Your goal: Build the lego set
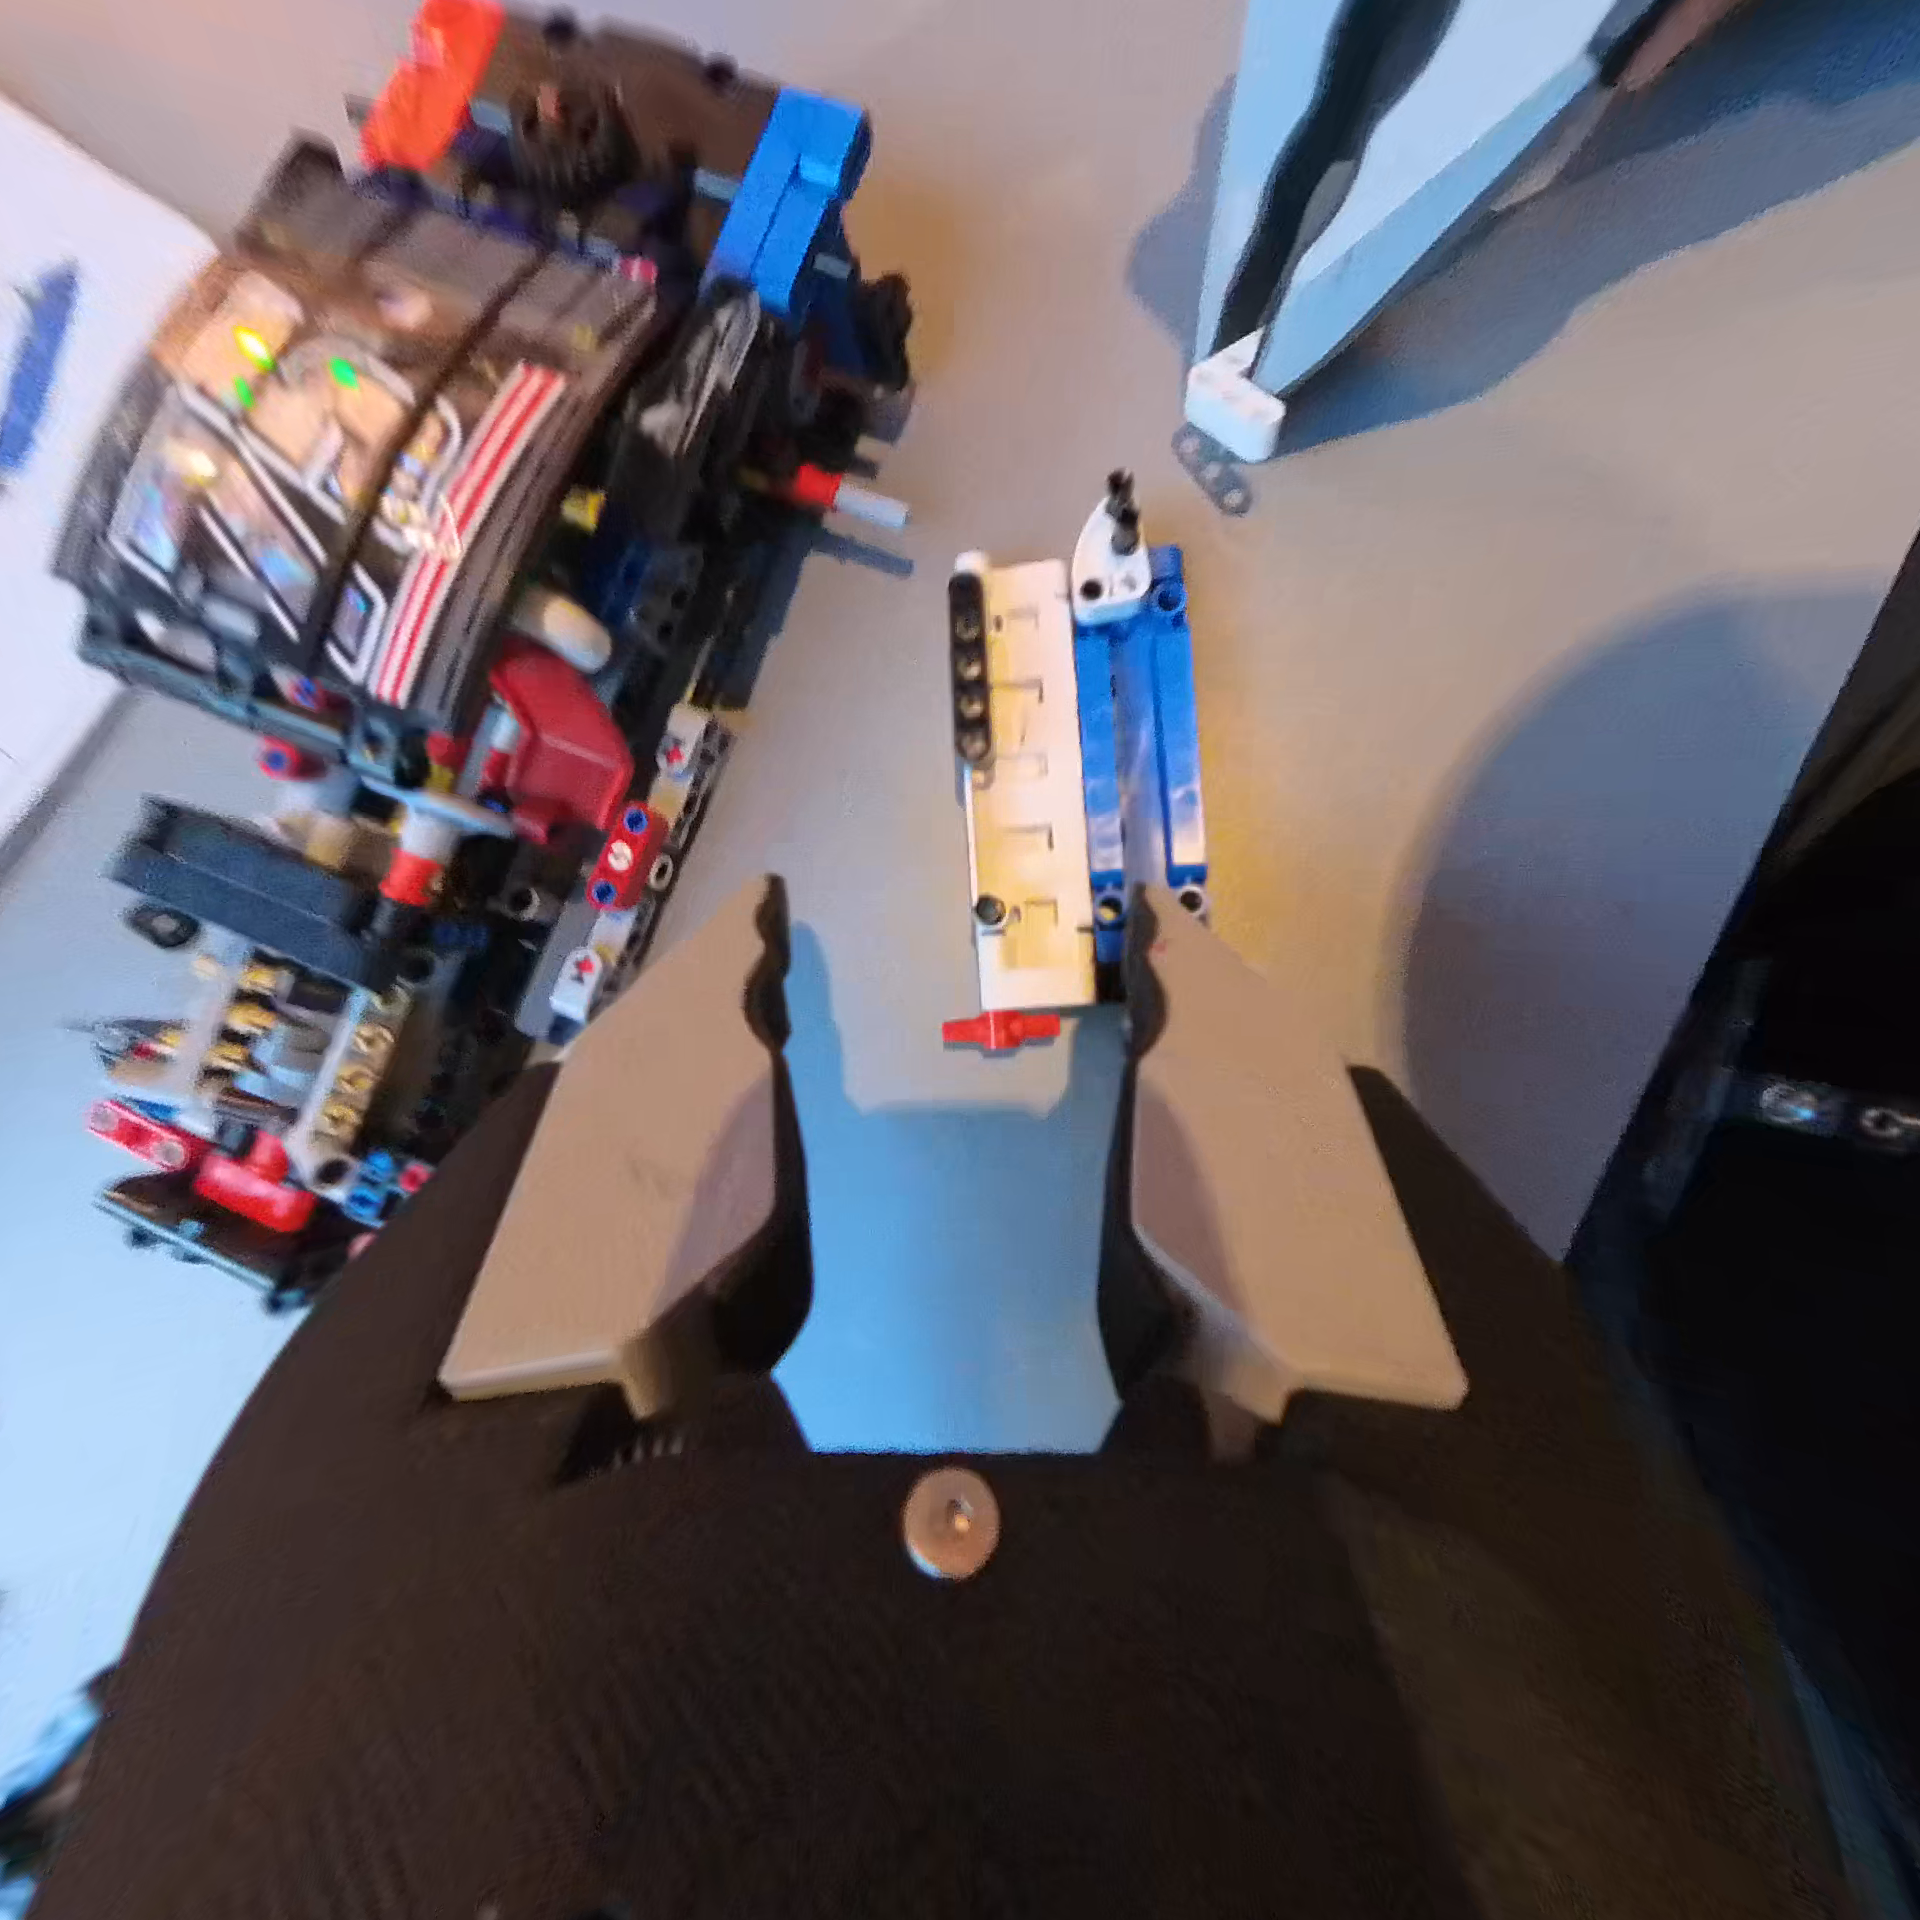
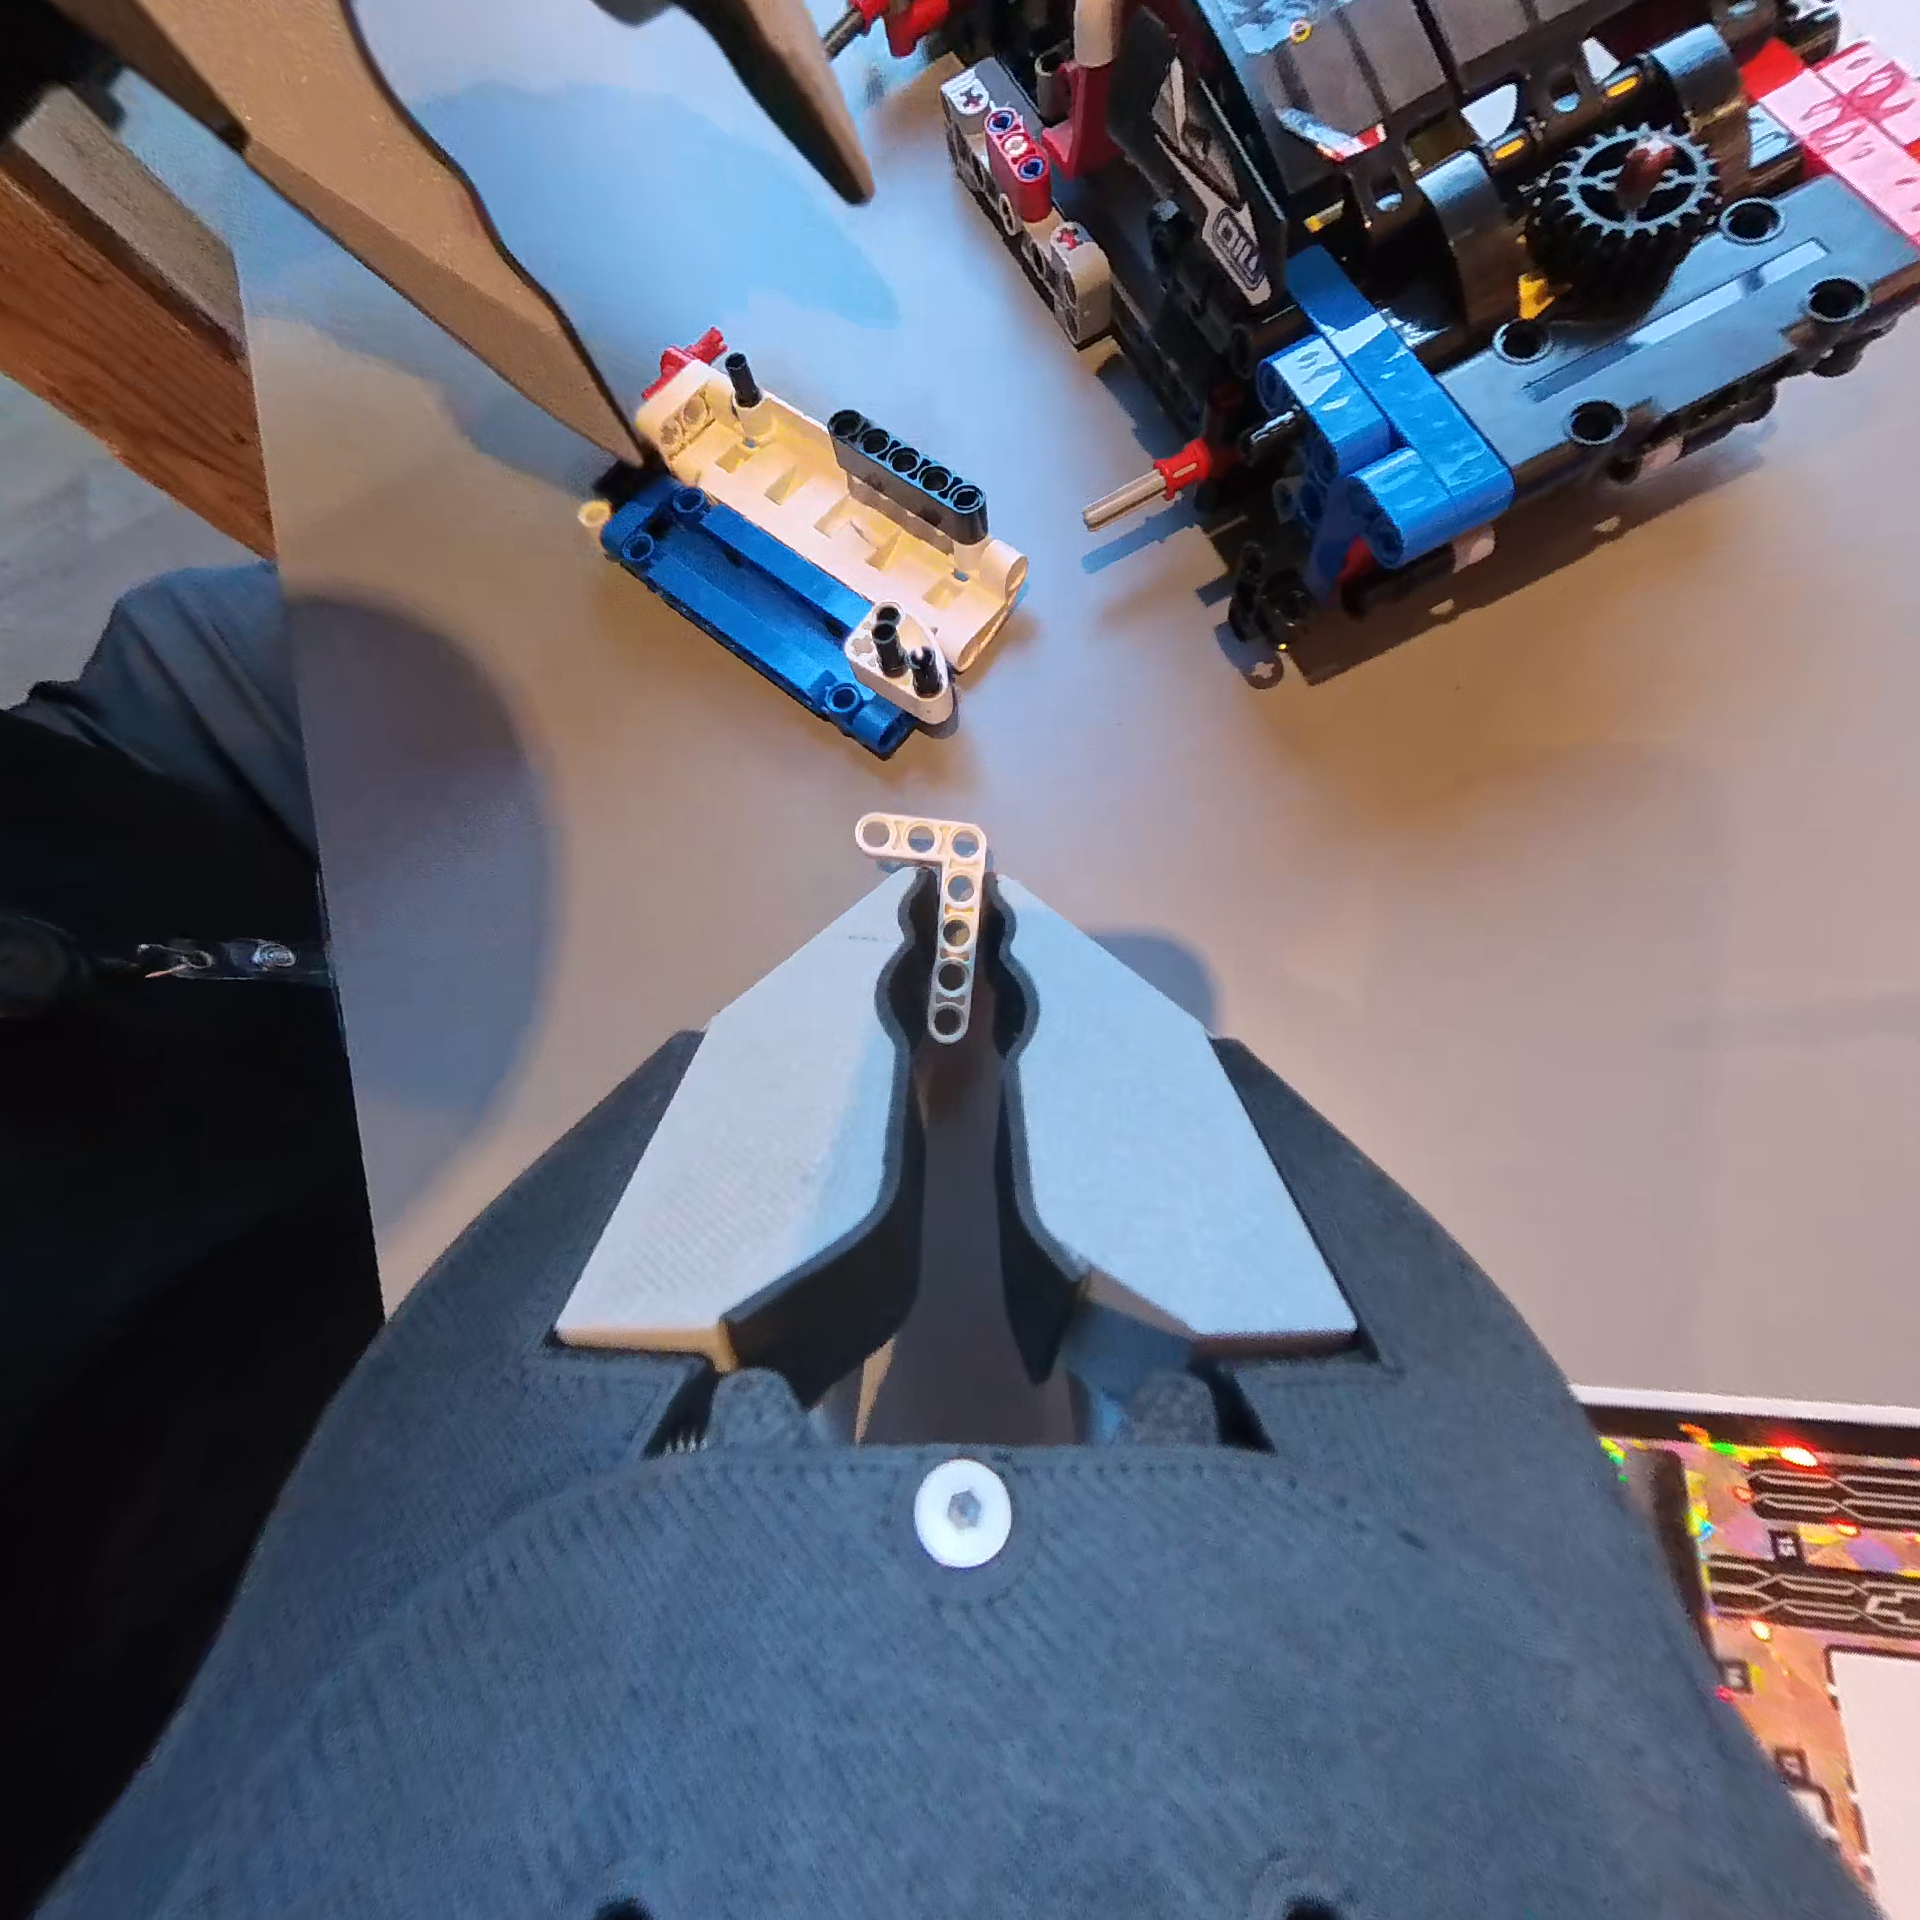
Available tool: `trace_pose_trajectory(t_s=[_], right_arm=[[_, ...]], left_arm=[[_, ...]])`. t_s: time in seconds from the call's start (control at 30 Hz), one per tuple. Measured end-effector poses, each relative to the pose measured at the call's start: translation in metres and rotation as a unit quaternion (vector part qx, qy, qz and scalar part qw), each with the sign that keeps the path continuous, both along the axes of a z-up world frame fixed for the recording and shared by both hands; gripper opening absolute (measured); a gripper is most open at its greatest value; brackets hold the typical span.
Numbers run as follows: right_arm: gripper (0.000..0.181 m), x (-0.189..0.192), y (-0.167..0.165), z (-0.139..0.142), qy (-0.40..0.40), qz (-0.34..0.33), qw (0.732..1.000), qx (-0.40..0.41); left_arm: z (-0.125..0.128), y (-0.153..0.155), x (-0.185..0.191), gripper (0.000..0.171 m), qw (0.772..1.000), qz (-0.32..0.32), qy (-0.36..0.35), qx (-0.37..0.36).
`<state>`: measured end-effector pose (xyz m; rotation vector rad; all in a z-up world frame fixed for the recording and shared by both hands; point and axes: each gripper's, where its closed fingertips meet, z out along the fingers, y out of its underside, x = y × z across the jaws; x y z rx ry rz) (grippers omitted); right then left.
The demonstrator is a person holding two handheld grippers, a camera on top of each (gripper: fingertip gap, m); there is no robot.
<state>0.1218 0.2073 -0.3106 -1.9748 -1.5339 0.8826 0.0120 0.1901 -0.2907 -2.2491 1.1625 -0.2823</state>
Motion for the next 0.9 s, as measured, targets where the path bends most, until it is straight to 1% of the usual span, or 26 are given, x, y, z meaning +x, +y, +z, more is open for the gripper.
trace_pose_trajectory(t_s=[0.03,0.07,0.13,0.17,0.2,0.23,0.27,0.37,0.47,0.5,0.57,0.6,0.7,0.77,0.87,0.9], right_arm=[[0.005,0.000,-0.001,0.000,0.000,0.002,1.000,-0.003],[0.005,0.000,-0.001,0.000,0.001,0.003,1.000,-0.004],[0.005,0.000,-0.001,0.001,0.004,0.003,1.000,-0.005],[0.005,0.001,-0.001,0.002,0.005,0.003,1.000,-0.005],[0.005,0.001,0.000,0.003,0.006,0.002,1.000,-0.005],[0.005,0.002,0.000,0.003,0.007,0.001,1.000,-0.005],[0.005,0.002,0.000,0.004,0.007,0.002,1.000,-0.006],[0.005,0.001,-0.001,0.005,0.009,0.007,1.000,-0.004],[0.005,0.000,-0.005,0.009,0.021,0.026,0.999,0.001],[0.005,-0.001,-0.007,0.011,0.026,0.033,0.999,0.001],[0.005,-0.003,-0.009,0.015,0.037,0.047,0.998,0.007],[0.005,-0.003,-0.008,0.017,0.041,0.052,0.998,0.015],[0.005,-0.009,-0.007,0.028,0.063,0.067,0.994,0.051],[0.005,-0.014,-0.009,0.036,0.078,0.077,0.992,0.065],[0.005,-0.019,-0.013,0.046,0.096,0.096,0.987,0.082],[0.005,-0.020,-0.013,0.047,0.096,0.099,0.987,0.083]], left_arm=[[-0.005,-0.002,-0.001,0.066,1.000,0.005,-0.015,-0.024],[-0.009,-0.007,0.002,0.064,0.998,0.002,-0.033,-0.054],[-0.017,-0.022,0.012,0.067,0.992,-0.012,-0.062,-0.105],[-0.019,-0.025,0.016,0.068,0.992,-0.013,-0.070,-0.107],[-0.019,-0.031,0.020,0.065,0.991,-0.020,-0.076,-0.112],[-0.018,-0.035,0.024,0.067,0.990,-0.022,-0.079,-0.115],[-0.018,-0.040,0.027,0.066,0.990,-0.020,-0.077,-0.119],[-0.017,-0.062,0.041,0.064,0.987,-0.028,-0.076,-0.139],[-0.012,-0.087,0.058,0.062,0.981,-0.055,-0.090,-0.161],[-0.009,-0.090,0.059,0.059,0.982,-0.061,-0.089,-0.157],[-0.001,-0.083,0.057,0.055,0.986,-0.067,-0.086,-0.125],[0.003,-0.075,0.055,0.050,0.988,-0.063,-0.089,-0.109],[0.020,-0.043,0.056,0.048,0.989,-0.046,-0.114,-0.080],[0.032,-0.026,0.069,0.041,0.987,-0.072,-0.133,-0.052],[0.031,-0.010,0.085,0.042,0.984,-0.133,-0.115,-0.003],[0.029,-0.009,0.090,0.039,0.982,-0.155,-0.110,0.006]])
